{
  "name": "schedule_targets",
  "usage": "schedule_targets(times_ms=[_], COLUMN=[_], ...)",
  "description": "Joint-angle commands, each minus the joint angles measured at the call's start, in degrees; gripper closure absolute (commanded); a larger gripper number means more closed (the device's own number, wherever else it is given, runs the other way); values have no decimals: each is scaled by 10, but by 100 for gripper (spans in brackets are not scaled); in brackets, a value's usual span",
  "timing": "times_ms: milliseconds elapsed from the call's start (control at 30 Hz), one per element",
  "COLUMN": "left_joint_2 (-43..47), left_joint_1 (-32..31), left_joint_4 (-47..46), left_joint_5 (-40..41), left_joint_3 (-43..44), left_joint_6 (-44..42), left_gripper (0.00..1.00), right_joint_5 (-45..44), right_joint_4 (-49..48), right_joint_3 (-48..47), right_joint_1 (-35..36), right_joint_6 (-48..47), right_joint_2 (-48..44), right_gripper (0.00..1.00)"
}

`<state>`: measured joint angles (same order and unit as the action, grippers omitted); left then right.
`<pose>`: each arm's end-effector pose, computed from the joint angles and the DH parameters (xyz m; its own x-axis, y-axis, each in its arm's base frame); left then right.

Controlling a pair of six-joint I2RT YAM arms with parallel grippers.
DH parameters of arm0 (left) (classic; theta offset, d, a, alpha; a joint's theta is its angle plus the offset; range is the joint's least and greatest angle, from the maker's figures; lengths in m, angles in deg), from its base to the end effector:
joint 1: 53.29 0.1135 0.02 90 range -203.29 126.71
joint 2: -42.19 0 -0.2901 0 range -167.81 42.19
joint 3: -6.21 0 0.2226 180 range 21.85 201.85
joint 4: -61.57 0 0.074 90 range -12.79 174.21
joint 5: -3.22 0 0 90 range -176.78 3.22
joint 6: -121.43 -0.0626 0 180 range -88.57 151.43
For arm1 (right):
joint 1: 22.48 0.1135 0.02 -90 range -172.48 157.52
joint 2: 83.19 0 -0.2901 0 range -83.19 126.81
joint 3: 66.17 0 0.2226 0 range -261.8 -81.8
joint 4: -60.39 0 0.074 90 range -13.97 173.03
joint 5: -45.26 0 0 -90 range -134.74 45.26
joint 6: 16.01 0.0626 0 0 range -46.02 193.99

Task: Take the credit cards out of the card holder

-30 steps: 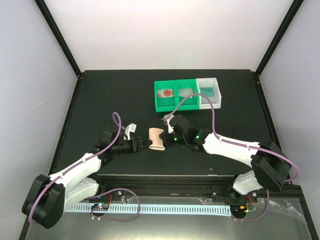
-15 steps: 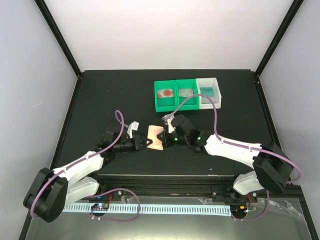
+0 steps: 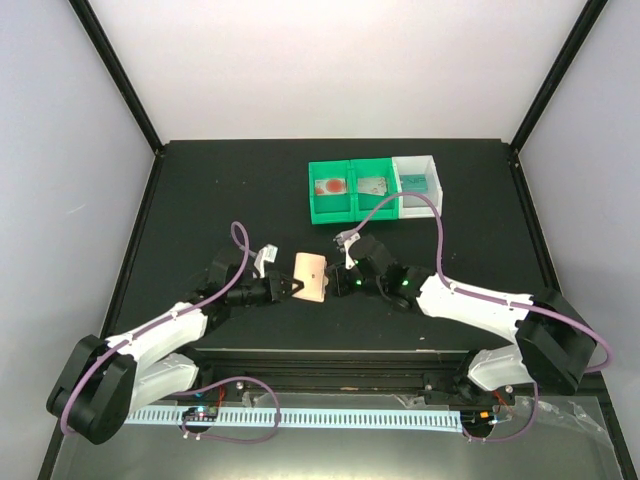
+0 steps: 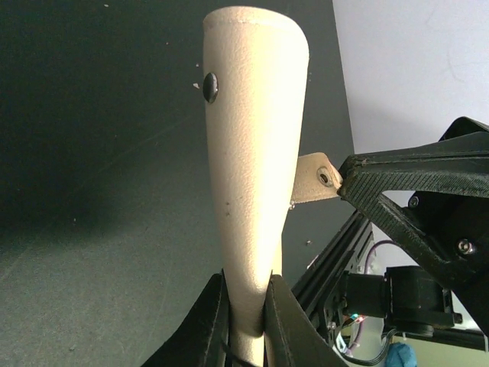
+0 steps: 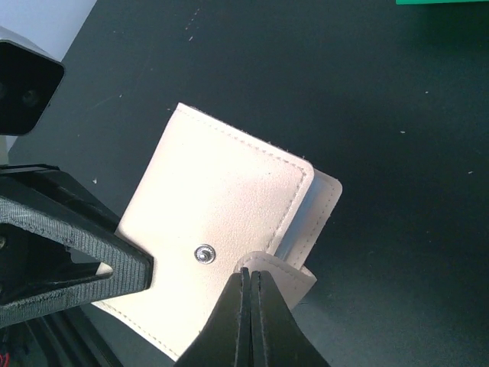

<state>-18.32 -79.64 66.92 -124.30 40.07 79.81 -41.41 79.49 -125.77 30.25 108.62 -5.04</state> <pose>0.1453 -0.1145 0.2006 -0.9246 -0.2037 -0.3220 0.1862 0.4956 -0.8483 0.1664 0.2247 0.2432 -0.7717 -0.0772 -0.6313 -0.4664 0.7436 0.4791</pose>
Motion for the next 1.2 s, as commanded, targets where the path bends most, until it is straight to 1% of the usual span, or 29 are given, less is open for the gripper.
schedule_targets(times_ms=[0,67,100,200,300,367,467,500,567,700,800,1067,1167], left_joint_2=[-8,-20,-28,-61,-80,-81,-65,-48,-32,-2,8,-6,-5], left_joint_1=[0,0,0,0,0,0,0,0,0,-1,-1,-1,-1], left_joint_4=[4,9,13,26,40,53,87,119,142,162,140,113,98], left_joint_5=[15,20,22,26,30,39,69,86,98,107,85,57,45], left_joint_3=[4,6,7,13,20,23,30,39,47,52,43,33,27], left_joint_6=[-20,-24,-27,-34,-42,-47,-60,-71,-78,-84,-79,-73,-71], left_gripper=[98,98,96,87,81,74,61,54,50,46,44,44,43], right_joint_5=[-12,-14,-19,-23,-18,-15,-13,-9,-4,18,40,117,134], right_joint_4=[-12,-16,-20,-23,-24,-27,-28,-28,-31,-41,-64,-160,-183], right_joint_3=[6,8,9,7,5,6,6,6,6,4,7,35,39], right_joint_1=[2,3,3,2,2,2,2,2,2,2,2,1,2], right_joint_6=[4,6,6,3,5,7,7,5,5,10,24,95,110], right_joint_2=[3,7,10,27,43,48,46,41,35,26,25,20,27], right_gripper=[99,99,99,99,99,99,99,99,99,99,99,99,99])
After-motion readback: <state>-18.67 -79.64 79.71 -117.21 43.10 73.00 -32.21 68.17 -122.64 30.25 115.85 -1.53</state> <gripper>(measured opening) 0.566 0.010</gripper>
